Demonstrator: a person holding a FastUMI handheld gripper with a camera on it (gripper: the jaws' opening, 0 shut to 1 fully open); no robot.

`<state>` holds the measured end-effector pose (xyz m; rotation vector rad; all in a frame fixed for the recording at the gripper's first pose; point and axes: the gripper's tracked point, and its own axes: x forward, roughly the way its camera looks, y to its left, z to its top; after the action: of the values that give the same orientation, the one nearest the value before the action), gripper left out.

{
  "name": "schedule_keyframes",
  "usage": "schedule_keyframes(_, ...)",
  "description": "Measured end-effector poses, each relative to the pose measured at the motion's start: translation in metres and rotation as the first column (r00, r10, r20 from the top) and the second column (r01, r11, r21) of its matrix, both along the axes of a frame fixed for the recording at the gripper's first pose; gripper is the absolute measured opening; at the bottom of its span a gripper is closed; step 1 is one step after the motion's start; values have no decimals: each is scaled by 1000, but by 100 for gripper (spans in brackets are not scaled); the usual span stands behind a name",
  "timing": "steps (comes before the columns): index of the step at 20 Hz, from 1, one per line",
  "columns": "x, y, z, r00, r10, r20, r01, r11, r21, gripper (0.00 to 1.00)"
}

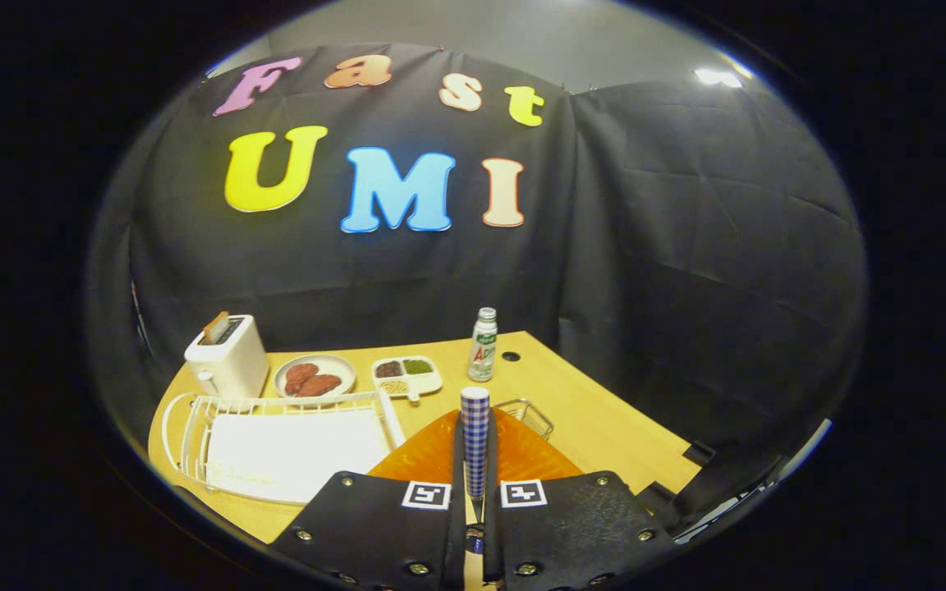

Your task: Take the plate from the dish rack, then take the spoon from the basket and place it into the plate.

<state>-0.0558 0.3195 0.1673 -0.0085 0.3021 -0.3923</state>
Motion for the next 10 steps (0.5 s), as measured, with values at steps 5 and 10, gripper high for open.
schedule_keyframes(5, -12, 67, -35, 995, 93, -37, -91, 995, 43, 8)
schedule_keyframes(10, -5, 104, -85, 991, 105, -87, -96, 991, 95, 8)
